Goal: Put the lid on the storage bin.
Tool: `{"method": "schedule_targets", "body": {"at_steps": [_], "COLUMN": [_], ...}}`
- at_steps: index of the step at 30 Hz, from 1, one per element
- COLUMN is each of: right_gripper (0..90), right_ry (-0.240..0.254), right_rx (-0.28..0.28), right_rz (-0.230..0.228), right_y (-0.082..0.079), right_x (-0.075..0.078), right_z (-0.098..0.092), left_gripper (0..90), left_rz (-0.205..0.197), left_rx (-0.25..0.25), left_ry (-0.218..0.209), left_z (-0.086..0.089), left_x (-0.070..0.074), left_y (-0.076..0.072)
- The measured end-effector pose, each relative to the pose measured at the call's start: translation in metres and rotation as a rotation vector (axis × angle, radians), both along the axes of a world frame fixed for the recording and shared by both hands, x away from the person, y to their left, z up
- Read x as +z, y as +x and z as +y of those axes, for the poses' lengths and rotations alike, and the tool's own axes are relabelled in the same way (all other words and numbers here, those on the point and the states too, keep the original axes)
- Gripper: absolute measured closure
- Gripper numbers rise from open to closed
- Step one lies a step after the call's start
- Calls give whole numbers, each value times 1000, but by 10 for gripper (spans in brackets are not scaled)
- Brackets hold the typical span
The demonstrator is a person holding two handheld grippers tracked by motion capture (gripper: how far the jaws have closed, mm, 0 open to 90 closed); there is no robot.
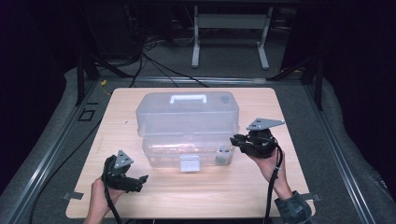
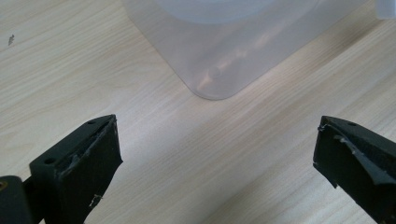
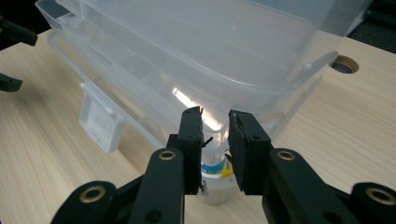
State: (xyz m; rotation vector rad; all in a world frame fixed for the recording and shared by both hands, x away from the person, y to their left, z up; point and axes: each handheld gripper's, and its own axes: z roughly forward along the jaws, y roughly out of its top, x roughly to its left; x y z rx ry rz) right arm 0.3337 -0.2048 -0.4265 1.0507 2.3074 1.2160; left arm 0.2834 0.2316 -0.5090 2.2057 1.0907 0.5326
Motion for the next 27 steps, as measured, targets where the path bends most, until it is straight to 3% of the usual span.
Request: {"method": "schedule_targets", "body": {"at_steps": [10,17,21,24,27], "right_gripper": [744,725,719,687,601], "right_ry": [-31,-116,-113,-116,-129], "right_rx": [0,-3,-11,-23,-56], "right_rz": [49,117,119,118,131], "right_y": [-5,-5,-9,-12,-13], "right_x": [-18,-43,-47,-50,-58], "right_z": [-2,-1,-9,-17,-27], "left_gripper": [7,7,7,7,6], "left_rz": [13,7,10,9,8], "left_rx": [-22,-20,-14,-14,-10], "left_ry": [9,11,16,24,24], "left_z": [-3,-3,-2,-1,0], "left_x": [-3,-3,-4,-4,-6], "left_y": [0,-1,0,0,1]}}
